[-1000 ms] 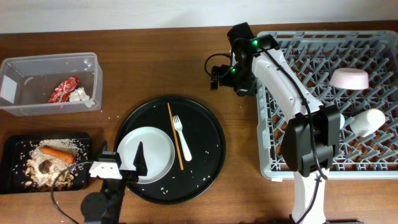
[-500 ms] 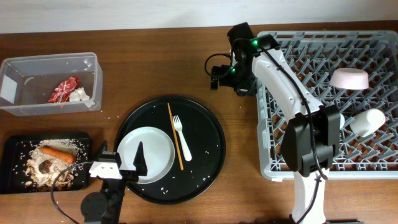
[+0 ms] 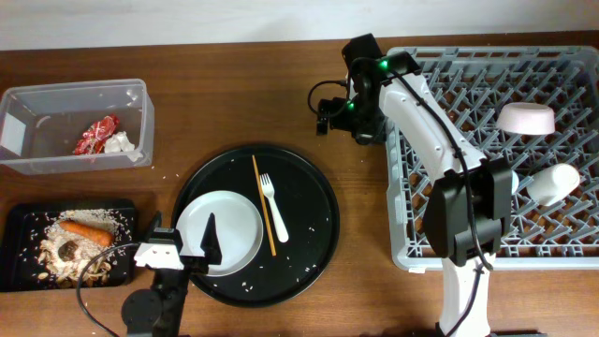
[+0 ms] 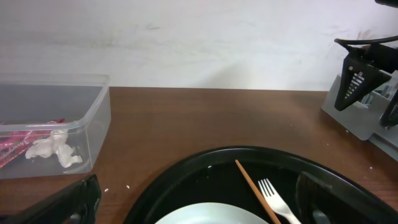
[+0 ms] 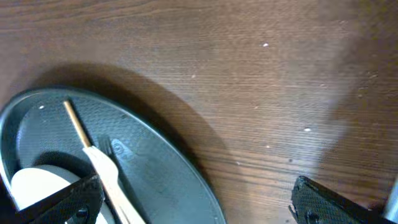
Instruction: Sort waste into correct bins and load items into the dishwasher rack
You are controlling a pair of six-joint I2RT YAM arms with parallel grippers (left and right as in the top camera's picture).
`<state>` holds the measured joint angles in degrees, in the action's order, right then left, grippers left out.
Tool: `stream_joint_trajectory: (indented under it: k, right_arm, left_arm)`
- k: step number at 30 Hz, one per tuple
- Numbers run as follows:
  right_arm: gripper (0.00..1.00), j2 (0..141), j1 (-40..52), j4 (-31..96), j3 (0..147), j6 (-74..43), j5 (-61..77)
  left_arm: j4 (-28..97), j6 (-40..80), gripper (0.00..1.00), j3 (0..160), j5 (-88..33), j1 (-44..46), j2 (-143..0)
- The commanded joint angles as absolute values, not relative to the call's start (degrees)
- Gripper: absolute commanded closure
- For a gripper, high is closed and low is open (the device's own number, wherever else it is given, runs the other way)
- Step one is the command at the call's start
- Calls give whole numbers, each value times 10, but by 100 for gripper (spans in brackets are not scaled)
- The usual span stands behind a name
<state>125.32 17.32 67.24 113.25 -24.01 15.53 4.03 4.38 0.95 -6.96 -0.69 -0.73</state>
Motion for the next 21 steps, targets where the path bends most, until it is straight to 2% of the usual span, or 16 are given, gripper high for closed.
stream_joint_trajectory:
  k: [1,6,8,10,13,16,21]
  right_arm:
    - [1,1258,173,733,1140,-260,312]
    - [1,1258,174,783,1140,-253,400]
    - [1,1258,193,800,1140,-226,396]
    - [1,1258,262,816,1140,-220,271]
    - [1,1259,324,803,1140,-283,124]
    - [1,1260,406,747,1139,-294,-14]
    - [1,1260,421,710,1139,-295,-15]
  left_arm:
    - [41,51,1,5,-62,-4,-3]
    - [41,51,1,5,-62,-4,-3]
    - [41,51,1,5,-62,-4,-3]
    - [41,51,1,5,-62,-4,-3]
    - [41,51,1,5,-62,-4,-3]
    - [41,51,1,5,-62,-4,-3]
    - [41,51,1,5,-62,-4,-3]
